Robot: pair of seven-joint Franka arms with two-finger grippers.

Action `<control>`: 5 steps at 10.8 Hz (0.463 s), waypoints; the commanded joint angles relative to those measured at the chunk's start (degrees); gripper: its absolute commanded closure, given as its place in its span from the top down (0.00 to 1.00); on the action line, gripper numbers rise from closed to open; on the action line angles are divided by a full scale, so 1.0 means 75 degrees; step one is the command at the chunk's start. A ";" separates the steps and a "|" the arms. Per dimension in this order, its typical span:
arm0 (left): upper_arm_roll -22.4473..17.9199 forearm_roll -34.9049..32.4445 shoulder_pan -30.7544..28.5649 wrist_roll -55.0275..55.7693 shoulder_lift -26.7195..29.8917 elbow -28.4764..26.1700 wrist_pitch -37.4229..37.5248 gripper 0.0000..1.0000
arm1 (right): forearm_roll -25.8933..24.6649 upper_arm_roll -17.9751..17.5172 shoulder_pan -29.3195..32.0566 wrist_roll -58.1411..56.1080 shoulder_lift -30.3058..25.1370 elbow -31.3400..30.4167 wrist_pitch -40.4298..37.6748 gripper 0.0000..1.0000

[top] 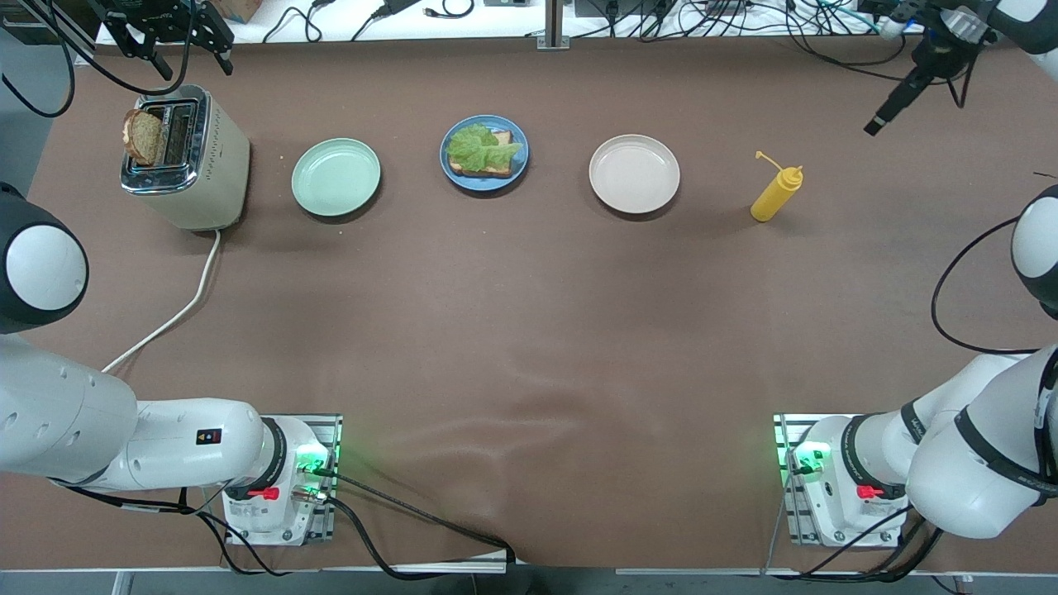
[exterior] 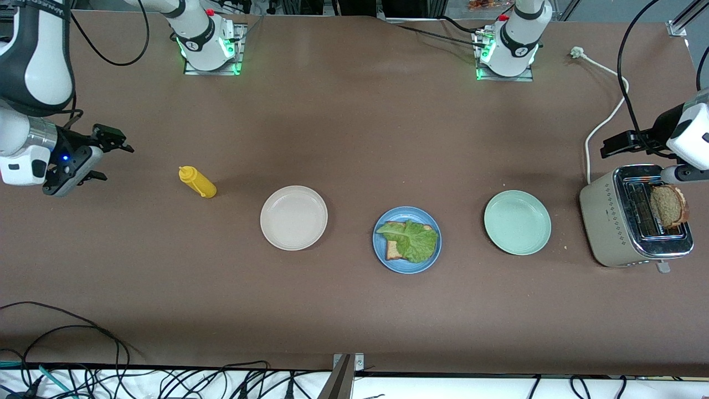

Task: Make sandwich in blue plate with both arms
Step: 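Move the right gripper back toward the yellow bottle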

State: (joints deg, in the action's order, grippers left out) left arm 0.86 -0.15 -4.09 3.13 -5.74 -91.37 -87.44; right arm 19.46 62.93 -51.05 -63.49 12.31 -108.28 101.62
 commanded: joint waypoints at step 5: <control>0.0014 -0.0086 -0.0018 -0.0055 0.0050 -0.0028 0.0011 1.00 | 0.2508 0.0539 0.0454 -0.5201 -0.0259 -0.1756 0.0150 1.00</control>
State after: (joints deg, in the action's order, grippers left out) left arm 0.85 -0.15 -4.10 3.13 -5.74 -91.37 -87.44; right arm 30.34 66.63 -50.02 -89.24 11.94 -117.33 102.04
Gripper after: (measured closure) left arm 0.000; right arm 0.000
